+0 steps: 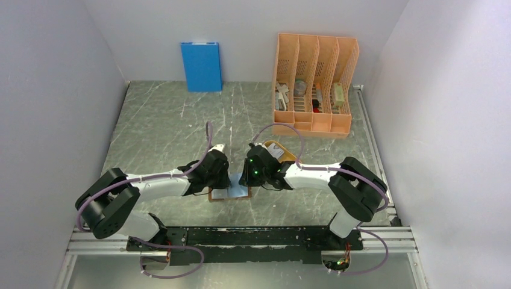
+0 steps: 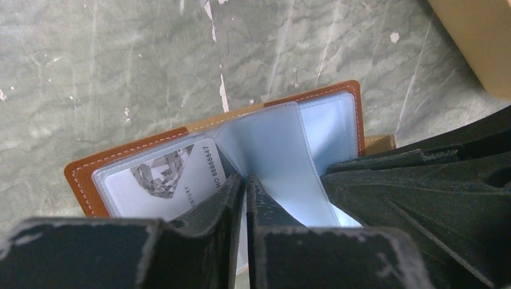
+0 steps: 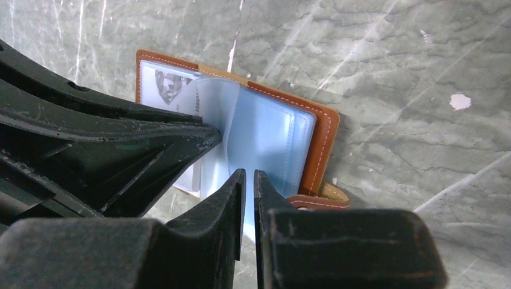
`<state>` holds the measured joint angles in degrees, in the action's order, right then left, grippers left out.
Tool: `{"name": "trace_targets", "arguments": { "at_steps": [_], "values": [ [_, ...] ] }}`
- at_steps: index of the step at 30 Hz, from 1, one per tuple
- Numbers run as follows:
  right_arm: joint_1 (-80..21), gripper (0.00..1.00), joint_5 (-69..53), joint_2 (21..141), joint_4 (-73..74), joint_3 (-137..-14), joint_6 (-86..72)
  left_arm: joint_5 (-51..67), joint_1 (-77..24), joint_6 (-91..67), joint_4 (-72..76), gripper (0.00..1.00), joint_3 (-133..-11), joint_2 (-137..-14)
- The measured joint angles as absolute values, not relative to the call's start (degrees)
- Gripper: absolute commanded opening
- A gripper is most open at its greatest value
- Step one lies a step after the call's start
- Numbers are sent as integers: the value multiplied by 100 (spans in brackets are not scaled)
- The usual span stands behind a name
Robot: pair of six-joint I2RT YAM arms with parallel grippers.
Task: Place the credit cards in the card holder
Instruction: Turn over the card slot in the card holder.
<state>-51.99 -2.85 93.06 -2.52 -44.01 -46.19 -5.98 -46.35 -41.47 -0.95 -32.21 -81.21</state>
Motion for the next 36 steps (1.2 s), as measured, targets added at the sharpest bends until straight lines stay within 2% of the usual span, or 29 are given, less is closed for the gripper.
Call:
{"name": "trace_targets", "arguments": {
  "at_steps": [17, 26, 36],
  "values": [
    [-5339, 16, -670, 9369, -456, -4440, -4512, -530, -4635, -4152, -1116, 45, -3341, -7638],
    [-5505, 16, -764, 9393, -504, -4639, -4512, -537, -4635, -4154, -1671, 53, -3524, -6941],
    [-5839, 17, -838, 9758, -565, -4950, -4515, -937, -4641, -4619, -2408, 52, -3428, -5848]
  ]
}}
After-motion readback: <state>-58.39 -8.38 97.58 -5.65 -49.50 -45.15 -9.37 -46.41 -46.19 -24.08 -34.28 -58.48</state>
